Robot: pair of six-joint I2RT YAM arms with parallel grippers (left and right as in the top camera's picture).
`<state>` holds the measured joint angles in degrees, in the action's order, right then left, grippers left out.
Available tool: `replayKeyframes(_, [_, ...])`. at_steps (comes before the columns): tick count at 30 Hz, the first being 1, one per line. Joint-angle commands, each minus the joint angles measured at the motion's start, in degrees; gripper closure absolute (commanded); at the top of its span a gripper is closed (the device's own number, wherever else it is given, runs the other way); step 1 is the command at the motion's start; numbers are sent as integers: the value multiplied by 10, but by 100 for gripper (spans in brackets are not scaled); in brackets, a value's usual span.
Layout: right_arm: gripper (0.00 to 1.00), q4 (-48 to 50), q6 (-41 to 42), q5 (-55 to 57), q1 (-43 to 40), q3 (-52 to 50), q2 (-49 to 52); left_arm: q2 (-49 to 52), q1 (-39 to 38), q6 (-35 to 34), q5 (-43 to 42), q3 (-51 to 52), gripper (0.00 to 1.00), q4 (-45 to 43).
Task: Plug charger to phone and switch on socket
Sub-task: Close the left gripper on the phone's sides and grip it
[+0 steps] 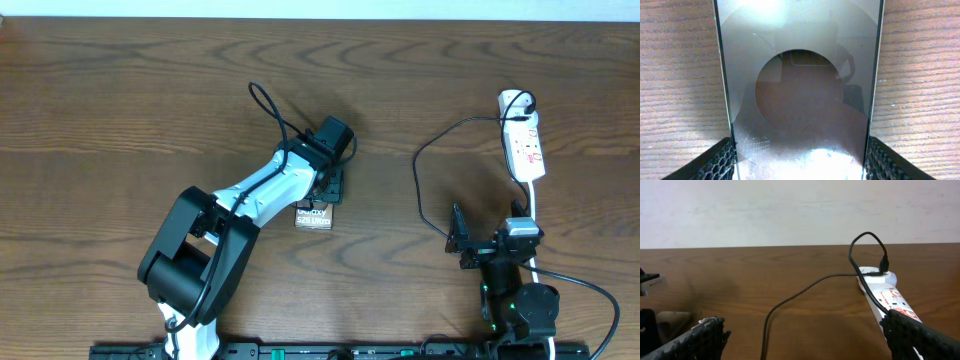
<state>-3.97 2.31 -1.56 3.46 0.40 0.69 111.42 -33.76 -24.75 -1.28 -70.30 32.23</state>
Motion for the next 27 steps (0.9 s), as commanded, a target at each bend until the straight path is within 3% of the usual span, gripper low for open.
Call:
replayKeyframes(1, [1,-2,-7,-1,3,-1,-4,11,5,1,-11,19,16,-5])
replayKeyframes(2, [1,-2,-7,-1,3,-1,-4,11,5,1,-11,20,7,-6])
replayKeyframes(5, [1,-2,-7,-1,3,-1,-4,11,5,1,-11,20,2,-8])
replayKeyframes(27, [1,-2,-7,-1,3,-1,-4,50,-16,-7,-11,19,0,8])
